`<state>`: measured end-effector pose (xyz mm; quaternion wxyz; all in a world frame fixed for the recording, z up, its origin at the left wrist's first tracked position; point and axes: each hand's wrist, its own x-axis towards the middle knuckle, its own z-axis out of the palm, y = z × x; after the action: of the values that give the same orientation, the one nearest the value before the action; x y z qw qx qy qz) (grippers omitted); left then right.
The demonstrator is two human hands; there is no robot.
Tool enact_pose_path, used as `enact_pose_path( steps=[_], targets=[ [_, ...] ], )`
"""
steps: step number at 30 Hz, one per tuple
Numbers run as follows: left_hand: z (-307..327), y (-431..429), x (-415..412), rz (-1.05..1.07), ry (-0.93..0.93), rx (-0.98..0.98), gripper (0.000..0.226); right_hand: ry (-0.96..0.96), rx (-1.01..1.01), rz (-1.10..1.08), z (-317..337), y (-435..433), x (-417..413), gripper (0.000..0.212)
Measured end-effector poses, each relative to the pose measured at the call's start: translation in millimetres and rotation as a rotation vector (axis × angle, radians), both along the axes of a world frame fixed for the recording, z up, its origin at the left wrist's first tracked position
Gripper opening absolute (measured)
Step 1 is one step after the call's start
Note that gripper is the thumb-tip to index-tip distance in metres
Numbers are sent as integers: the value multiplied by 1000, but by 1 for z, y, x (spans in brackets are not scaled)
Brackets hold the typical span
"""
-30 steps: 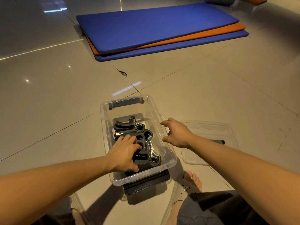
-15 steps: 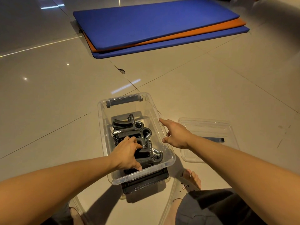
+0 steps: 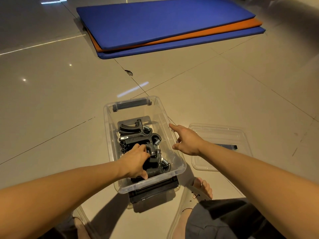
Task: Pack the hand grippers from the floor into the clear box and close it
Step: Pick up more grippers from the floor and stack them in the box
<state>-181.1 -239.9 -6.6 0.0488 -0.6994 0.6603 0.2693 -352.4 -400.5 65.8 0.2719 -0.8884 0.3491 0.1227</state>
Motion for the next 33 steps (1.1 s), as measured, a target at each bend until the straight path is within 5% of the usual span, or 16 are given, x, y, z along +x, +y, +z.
enact_pose_path(
  steps=[7,19,26,33],
  targets=[
    [3,4,-2,-85,-52,34,39,4,1,-7,0,1,1,93],
    [3,-3,2,33,68,151,86,25,9,-9,-2,-2,1,94],
    [21,-1,2,33,32,141,48,80,-9,-20,4,3,4,93],
    [95,7,29,254,129,-75,55,17,-179,-13,46,24,27,73]
  ],
)
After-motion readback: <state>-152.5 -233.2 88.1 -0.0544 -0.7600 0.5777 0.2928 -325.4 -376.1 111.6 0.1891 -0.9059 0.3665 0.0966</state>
